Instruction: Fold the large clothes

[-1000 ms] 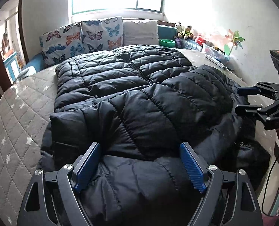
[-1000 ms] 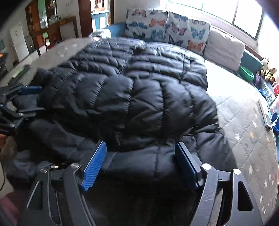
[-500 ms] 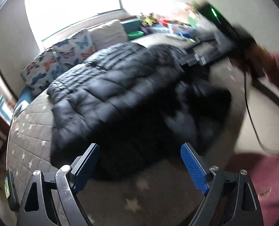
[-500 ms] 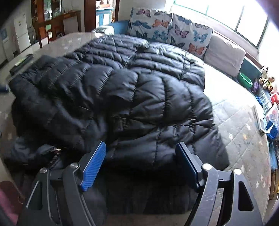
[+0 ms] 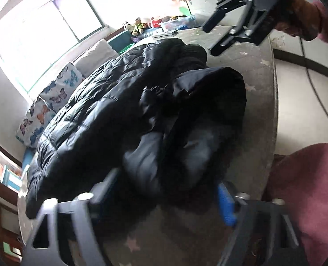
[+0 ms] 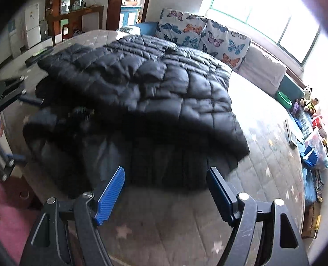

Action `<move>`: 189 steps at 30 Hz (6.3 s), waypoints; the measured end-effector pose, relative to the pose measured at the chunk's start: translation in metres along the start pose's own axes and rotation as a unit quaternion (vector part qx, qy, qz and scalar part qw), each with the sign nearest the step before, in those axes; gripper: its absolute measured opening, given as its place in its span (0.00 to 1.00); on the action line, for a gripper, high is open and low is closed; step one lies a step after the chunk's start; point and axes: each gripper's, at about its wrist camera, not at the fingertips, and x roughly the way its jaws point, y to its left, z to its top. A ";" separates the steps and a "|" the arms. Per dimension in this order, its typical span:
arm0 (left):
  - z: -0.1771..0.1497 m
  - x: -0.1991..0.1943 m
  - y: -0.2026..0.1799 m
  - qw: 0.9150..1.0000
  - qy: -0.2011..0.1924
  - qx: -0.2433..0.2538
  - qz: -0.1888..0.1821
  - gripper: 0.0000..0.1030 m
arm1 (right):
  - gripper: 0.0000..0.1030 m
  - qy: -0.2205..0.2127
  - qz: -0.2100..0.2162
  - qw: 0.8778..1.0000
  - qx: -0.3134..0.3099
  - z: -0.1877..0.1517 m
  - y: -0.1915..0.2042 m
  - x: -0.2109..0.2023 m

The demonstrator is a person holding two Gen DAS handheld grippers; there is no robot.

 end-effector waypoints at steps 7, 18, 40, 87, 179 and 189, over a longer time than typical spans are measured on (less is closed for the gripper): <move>0.013 -0.016 0.025 0.999 -0.028 -0.043 0.008 0.27 | 0.81 0.031 0.030 0.999 -0.010 -0.027 0.009 0.008; 0.026 -0.042 0.074 0.989 -0.042 -0.140 -0.034 0.29 | 0.67 -0.086 0.058 0.995 -0.012 0.020 0.044 0.021; -0.063 -0.054 0.060 0.984 -0.009 -0.064 0.165 0.68 | 0.23 -0.124 0.088 0.986 0.072 0.067 0.016 -0.003; 0.009 -0.094 0.254 0.946 -0.055 -0.263 0.179 0.25 | 0.17 -0.139 0.092 0.982 0.087 0.208 -0.033 0.010; 0.015 0.060 0.360 0.903 0.048 -0.426 -0.001 0.55 | 0.46 0.037 0.023 0.986 0.162 0.228 -0.070 0.216; 0.027 0.012 0.331 0.910 0.023 -0.413 0.031 0.55 | 0.51 -0.009 0.035 0.992 0.123 0.191 -0.046 0.120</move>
